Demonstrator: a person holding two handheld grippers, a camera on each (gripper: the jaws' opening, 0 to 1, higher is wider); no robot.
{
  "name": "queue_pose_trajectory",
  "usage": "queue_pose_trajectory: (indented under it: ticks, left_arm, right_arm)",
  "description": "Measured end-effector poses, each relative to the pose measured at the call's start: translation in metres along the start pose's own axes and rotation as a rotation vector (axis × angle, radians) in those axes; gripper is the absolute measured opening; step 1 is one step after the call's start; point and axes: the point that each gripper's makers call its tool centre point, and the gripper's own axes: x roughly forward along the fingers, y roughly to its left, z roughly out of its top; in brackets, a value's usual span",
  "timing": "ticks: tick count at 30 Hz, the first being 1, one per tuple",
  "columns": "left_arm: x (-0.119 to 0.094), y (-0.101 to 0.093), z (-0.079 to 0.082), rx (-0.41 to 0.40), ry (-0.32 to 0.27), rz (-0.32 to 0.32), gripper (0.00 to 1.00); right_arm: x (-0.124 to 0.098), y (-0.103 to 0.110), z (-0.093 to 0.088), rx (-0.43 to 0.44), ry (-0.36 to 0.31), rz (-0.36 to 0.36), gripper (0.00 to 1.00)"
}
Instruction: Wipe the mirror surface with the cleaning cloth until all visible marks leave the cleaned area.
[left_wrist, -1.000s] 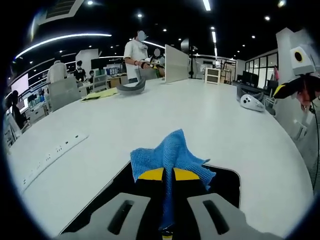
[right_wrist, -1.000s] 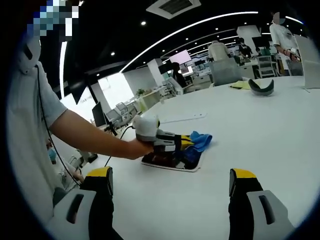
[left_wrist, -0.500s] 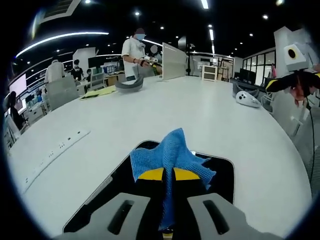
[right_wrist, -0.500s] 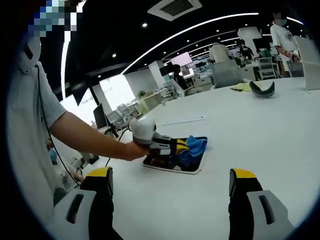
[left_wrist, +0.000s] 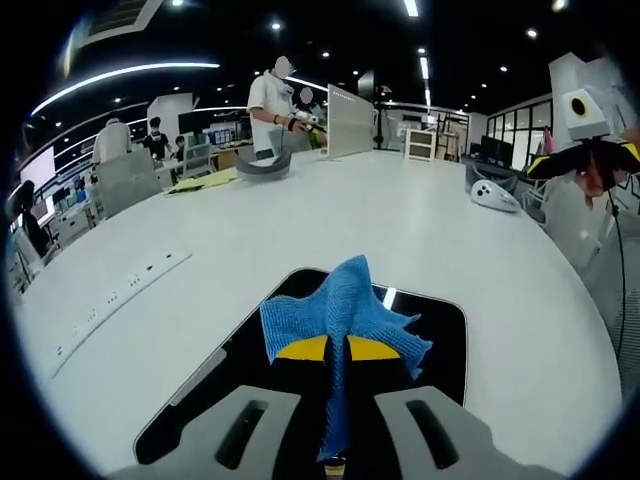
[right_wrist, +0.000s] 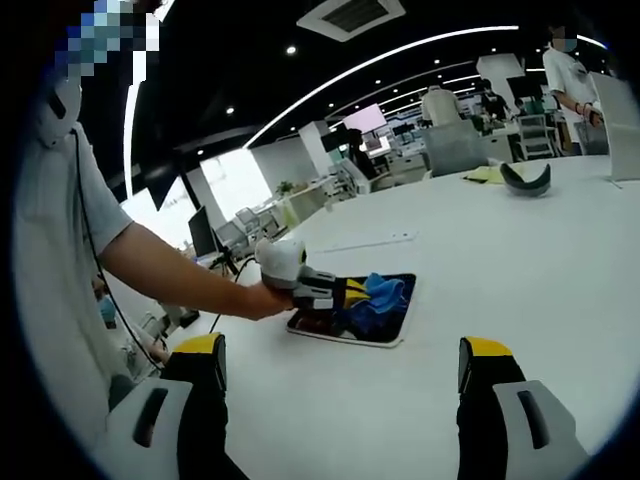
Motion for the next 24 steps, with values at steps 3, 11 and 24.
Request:
queue_pose_trajectory:
  ticks: [3, 11, 24]
  left_arm:
    - [-0.001, 0.001, -0.001, -0.004, 0.002, 0.003, 0.03]
    - [-0.008, 0.003, -0.004, -0.007, 0.003, 0.013, 0.03]
    - [-0.019, 0.008, -0.011, -0.01, 0.008, 0.023, 0.03]
  right_arm:
    - [0.0, 0.0, 0.001, 0.002, -0.003, -0.004, 0.96]
    - [0.0, 0.001, 0.004, -0.008, -0.005, -0.005, 0.97]
    - [0.003, 0.003, 0.011, -0.023, -0.014, 0.006, 0.97]
